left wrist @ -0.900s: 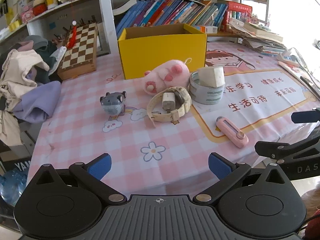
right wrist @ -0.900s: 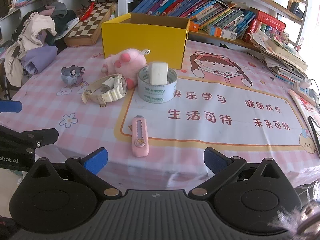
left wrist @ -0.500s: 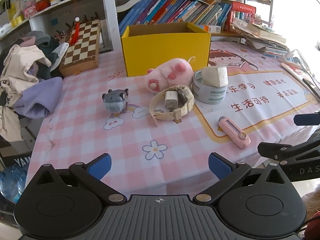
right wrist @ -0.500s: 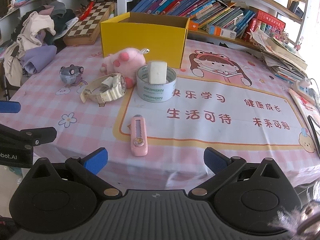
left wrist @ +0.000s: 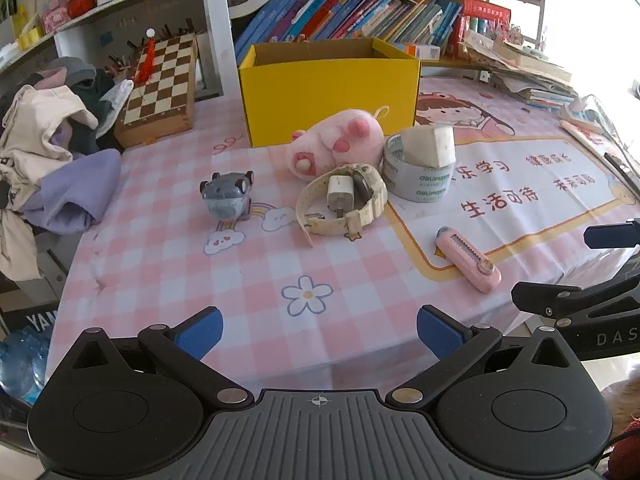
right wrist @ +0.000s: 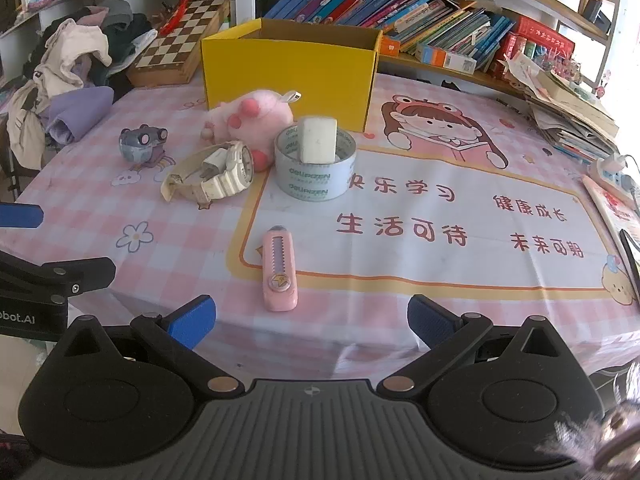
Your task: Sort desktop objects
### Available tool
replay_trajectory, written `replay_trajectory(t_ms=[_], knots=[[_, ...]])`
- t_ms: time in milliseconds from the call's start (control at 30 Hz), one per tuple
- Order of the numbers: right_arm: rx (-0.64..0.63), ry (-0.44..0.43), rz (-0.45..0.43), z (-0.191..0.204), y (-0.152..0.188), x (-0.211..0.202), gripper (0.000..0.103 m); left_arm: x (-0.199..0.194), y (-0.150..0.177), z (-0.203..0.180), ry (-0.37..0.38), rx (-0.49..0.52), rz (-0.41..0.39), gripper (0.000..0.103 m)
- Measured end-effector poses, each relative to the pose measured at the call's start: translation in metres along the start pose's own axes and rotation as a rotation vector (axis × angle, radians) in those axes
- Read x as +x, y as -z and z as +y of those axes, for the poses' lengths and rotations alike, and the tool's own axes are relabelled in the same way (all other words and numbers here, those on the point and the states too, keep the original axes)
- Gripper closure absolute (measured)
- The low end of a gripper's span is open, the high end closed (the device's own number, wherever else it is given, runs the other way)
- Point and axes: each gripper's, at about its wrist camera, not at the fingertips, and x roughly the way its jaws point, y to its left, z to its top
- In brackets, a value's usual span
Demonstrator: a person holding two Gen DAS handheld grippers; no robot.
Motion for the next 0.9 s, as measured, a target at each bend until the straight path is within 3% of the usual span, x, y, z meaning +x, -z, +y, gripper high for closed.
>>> replay_trajectory(t_ms=[433,900], knots=[[0.013,0.006,0.018,-0.002,-0.002,0.003,0.0,-0.001,0.001,-0.005,0.017,0.032,0.008,0.0],[0.011,-0.024,-0.022,-0.002,-0.004,-0.004,0.0,-0.007,-0.005,-0.009,-0.034,0.066,-0.012,0.0]])
